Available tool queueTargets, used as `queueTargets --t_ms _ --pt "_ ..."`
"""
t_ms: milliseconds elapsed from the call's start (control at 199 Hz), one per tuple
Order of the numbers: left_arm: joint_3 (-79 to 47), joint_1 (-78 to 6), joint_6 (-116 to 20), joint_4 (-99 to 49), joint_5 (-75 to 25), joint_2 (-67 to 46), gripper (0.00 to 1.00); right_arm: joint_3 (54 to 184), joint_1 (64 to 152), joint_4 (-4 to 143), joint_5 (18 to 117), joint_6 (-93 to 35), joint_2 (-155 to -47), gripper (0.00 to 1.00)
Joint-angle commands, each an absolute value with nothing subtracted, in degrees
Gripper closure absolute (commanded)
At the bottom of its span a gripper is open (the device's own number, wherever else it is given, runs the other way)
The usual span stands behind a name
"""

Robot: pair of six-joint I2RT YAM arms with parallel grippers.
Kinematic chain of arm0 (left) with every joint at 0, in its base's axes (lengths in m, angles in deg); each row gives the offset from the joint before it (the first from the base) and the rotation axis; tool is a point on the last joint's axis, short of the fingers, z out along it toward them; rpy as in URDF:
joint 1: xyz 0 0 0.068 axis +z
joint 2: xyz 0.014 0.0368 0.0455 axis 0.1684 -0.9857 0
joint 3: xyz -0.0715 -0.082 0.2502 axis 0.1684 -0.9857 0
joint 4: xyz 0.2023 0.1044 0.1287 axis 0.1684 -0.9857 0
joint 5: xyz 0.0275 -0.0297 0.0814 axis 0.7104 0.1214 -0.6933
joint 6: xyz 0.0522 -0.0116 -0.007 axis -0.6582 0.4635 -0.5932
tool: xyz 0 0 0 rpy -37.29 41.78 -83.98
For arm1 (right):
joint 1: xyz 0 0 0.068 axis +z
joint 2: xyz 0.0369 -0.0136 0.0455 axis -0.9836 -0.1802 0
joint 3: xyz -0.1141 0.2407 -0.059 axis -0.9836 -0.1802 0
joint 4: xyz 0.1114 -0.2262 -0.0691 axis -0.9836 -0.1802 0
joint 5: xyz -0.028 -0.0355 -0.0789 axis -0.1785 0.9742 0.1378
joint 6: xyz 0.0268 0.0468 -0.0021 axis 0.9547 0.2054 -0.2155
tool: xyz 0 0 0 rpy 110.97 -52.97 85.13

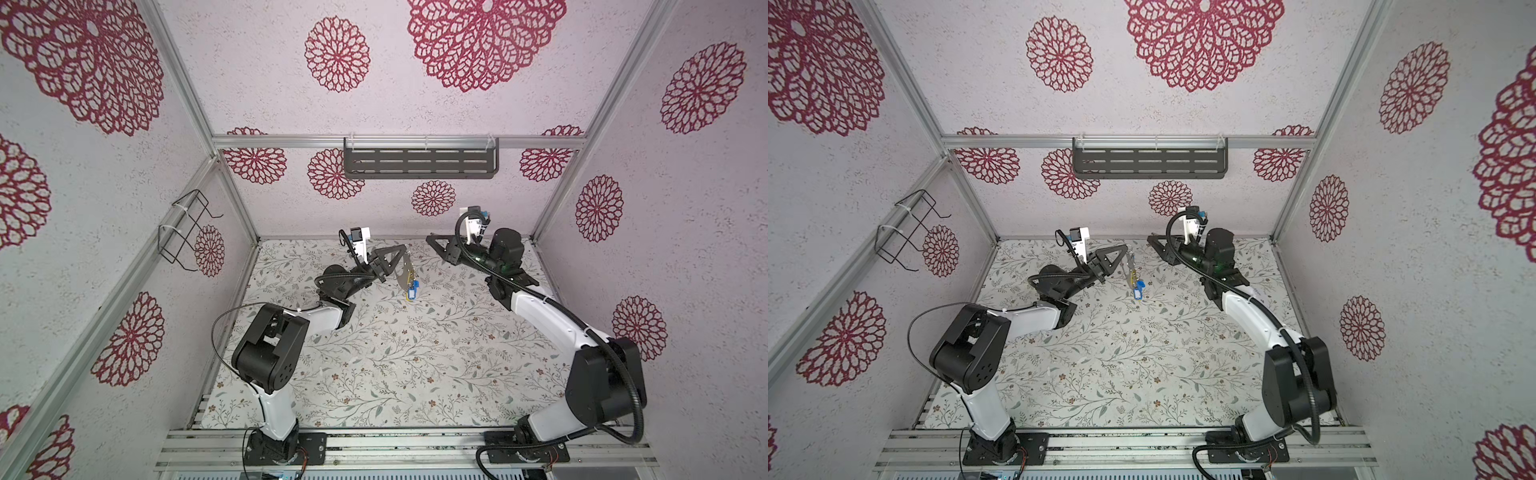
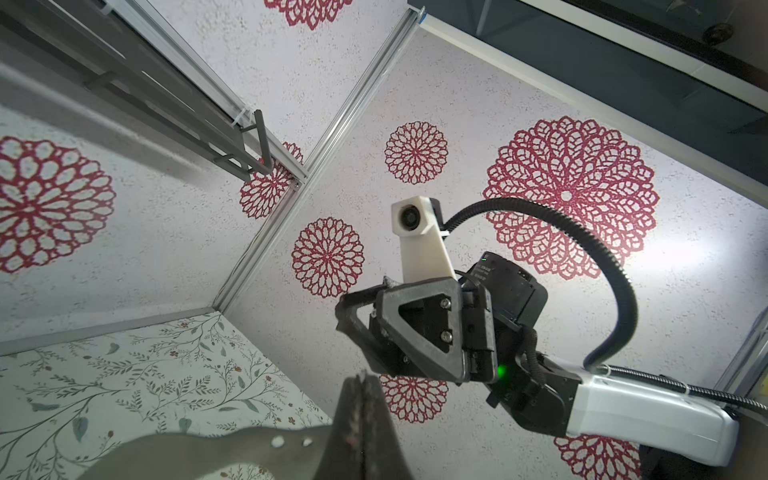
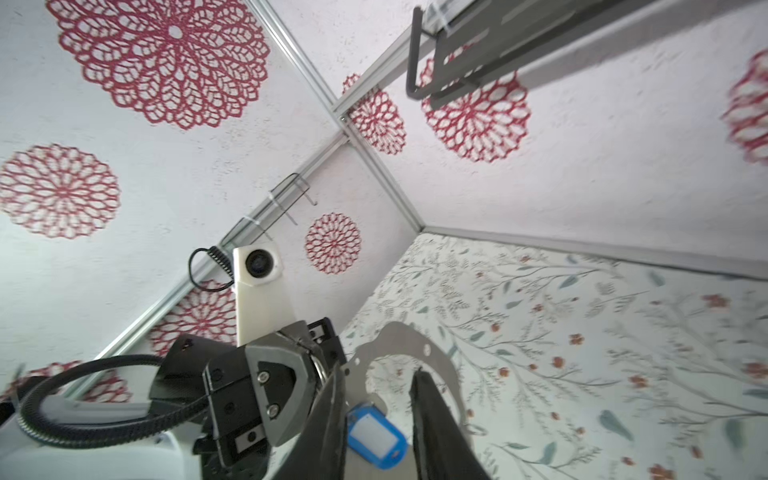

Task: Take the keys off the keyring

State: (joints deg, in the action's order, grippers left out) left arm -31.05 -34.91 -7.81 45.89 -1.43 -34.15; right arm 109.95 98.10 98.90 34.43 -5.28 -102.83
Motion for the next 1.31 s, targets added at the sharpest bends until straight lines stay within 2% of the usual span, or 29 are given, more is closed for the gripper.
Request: queueTargets --t_ms 0,231,553,905,1302 --pt "-29.74 -34.85 -7.56 48.34 -0.89 -34.46 1.00 111.04 98.98 109.81 27.60 4.00 -103.05 0.68" --pt "-28.92 -34.92 -6.89 48.56 -0.75 -35.21 1.00 111.63 100.71 103.99 28.28 -2.08 -102.84 0.65" --pt "-27.82 -35.19 -6.42 48.50 -0.10 -35.86 1.00 112.43 101.71 104.09 27.37 -3.13 -103.58 0.63" --pt "-27.20 -35.37 -6.07 48.21 0.78 -36.12 1.00 112.95 102.23 103.91 27.07 -3.29 -104.06 0.76" --pt "-27.61 -35.45 -7.00 47.43 1.09 -36.48 1.00 113.08 102.51 103.80 26.88 -3.55 -104.33 0.97"
